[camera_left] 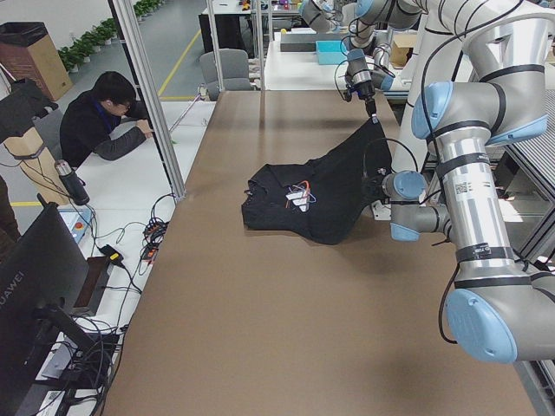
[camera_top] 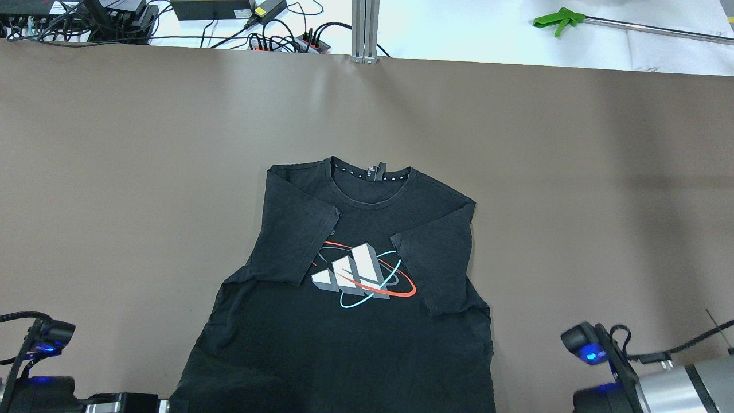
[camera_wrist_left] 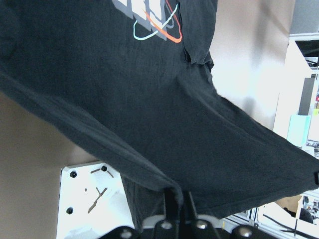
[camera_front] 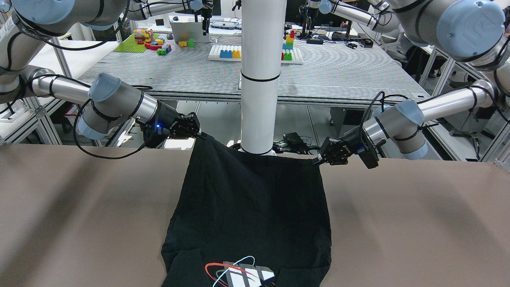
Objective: Fold clothes
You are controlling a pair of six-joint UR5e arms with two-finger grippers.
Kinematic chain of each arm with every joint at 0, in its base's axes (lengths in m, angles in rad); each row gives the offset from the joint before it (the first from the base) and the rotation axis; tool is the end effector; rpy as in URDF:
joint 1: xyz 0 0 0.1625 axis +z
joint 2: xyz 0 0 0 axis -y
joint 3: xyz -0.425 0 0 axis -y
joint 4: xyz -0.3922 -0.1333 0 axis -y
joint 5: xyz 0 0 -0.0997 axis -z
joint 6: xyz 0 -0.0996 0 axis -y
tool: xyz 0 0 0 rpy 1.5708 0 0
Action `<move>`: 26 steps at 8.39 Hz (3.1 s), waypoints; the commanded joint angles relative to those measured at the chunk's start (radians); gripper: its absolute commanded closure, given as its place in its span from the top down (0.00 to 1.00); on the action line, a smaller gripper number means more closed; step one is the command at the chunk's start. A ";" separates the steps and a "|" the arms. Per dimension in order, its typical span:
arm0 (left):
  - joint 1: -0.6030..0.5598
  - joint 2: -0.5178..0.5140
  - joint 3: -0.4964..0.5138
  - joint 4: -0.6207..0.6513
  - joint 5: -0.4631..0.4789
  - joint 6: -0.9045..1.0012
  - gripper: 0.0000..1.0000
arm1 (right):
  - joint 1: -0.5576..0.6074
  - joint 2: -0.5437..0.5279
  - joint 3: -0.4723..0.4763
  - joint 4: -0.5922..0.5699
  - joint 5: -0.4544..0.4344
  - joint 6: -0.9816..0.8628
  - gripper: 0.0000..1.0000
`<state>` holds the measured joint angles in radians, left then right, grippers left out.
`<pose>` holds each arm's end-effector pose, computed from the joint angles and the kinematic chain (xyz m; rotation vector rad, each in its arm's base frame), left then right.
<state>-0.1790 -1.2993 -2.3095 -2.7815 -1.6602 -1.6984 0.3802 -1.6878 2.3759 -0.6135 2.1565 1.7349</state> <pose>0.2968 -0.1801 0.2856 -0.0243 1.6797 -0.1560 -0.2762 -0.1946 0.2299 -0.2680 -1.6112 -0.0644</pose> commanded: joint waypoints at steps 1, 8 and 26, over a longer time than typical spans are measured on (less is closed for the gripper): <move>-0.110 -0.058 0.031 0.013 0.050 0.000 0.00 | 0.211 0.111 -0.188 0.031 0.046 -0.117 0.00; -0.621 -0.682 0.512 0.479 -0.159 0.038 0.00 | 0.453 0.287 -0.503 -0.052 -0.143 -0.487 0.00; -0.697 -0.779 0.798 0.390 -0.150 0.134 0.94 | 0.534 0.496 -0.851 -0.132 -0.310 -0.498 0.94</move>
<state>-0.8513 -2.0776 -1.5173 -2.3949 -1.8114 -1.5718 0.8801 -1.1890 1.5446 -0.7157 1.8372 1.2455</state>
